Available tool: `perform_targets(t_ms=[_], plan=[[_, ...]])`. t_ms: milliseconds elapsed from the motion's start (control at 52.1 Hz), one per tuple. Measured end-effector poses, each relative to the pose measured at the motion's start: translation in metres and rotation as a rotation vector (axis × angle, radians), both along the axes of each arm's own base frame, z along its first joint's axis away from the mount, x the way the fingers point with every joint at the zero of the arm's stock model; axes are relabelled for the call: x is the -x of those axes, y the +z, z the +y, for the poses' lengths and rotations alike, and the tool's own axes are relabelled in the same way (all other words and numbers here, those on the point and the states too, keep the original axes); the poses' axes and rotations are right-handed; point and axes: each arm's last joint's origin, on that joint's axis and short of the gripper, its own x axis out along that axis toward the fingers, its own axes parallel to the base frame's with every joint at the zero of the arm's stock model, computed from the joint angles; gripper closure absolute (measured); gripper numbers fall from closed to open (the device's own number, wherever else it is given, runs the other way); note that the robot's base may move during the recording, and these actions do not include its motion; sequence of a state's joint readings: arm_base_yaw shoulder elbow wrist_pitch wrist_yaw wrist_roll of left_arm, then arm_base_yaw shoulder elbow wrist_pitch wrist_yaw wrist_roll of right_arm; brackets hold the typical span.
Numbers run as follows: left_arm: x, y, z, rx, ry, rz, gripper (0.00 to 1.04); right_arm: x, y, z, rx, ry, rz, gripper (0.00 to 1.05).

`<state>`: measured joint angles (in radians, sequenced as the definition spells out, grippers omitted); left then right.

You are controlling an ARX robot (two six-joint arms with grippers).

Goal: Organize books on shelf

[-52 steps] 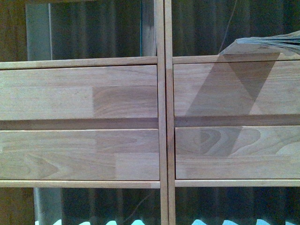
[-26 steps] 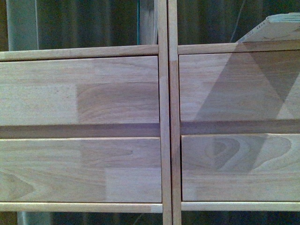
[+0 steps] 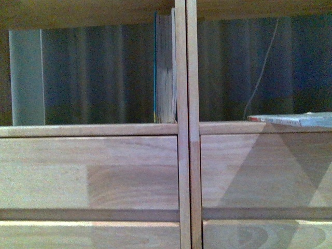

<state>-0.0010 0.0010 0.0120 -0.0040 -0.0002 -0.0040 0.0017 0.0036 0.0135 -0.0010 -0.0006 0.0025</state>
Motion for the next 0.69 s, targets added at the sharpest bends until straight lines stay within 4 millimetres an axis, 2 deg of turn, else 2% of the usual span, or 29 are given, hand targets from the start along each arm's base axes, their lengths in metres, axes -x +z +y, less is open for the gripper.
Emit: perform_targets(t_ms=[77, 173, 307, 384, 480, 595, 691], plan=[[0.0, 0.0, 0.0, 0.0, 0.0, 0.0, 0.07, 0.0, 0.0, 0.0, 0.0, 0.0, 0.0, 0.07], [0.0, 0.0, 0.0, 0.0, 0.0, 0.0, 0.07, -0.003, 0.003, -0.001, -0.087, 0.174, 0.116, 0.07], [0.0, 0.0, 0.0, 0.0, 0.0, 0.0, 0.07, -0.019, 0.035, -0.003, -0.288, 0.299, 0.135, 0.07], [0.0, 0.0, 0.0, 0.0, 0.0, 0.0, 0.07, -0.035, 0.064, -0.002, -0.427, 0.329, 0.09, 0.07], [0.0, 0.0, 0.0, 0.0, 0.0, 0.0, 0.07, -0.057, 0.088, 0.0, -0.597, 0.345, 0.062, 0.07], [0.0, 0.0, 0.0, 0.0, 0.0, 0.0, 0.07, -0.087, 0.102, 0.006, -0.796, 0.352, 0.066, 0.07], [0.0, 0.0, 0.0, 0.0, 0.0, 0.0, 0.07, -0.115, 0.106, 0.011, -0.944, 0.324, 0.102, 0.07]])
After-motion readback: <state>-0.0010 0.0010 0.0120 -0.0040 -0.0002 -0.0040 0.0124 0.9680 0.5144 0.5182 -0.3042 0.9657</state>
